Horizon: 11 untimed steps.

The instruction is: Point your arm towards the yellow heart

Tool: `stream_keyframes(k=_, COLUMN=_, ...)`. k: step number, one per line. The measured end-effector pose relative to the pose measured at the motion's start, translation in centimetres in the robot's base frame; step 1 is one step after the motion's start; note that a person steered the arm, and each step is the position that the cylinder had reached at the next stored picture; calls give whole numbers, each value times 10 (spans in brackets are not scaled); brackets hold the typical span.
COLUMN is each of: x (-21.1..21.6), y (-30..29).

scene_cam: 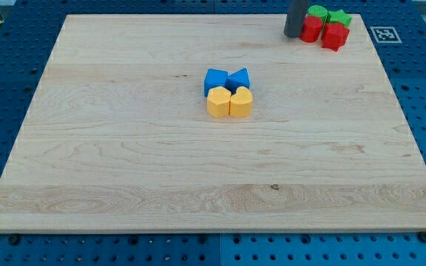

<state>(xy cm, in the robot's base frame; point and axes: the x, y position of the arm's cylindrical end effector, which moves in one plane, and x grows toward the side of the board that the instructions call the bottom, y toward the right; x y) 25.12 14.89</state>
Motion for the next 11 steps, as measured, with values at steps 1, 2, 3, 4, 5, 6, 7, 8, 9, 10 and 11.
stream_keyframes(k=1, x=4, y=-3)
stream_keyframes(k=2, x=16, y=-21)
stream_keyframes(k=3, x=16, y=-21)
stream_keyframes(k=4, x=28, y=-21)
stream_keyframes(k=5, x=55, y=-21)
stream_keyframes(k=6, x=57, y=-21)
stream_keyframes(k=7, x=92, y=-28)
stream_keyframes(k=8, x=110, y=-30)
stream_keyframes(k=9, x=128, y=-30)
stream_keyframes(k=10, x=136, y=-30)
stream_keyframes(k=11, x=142, y=-30)
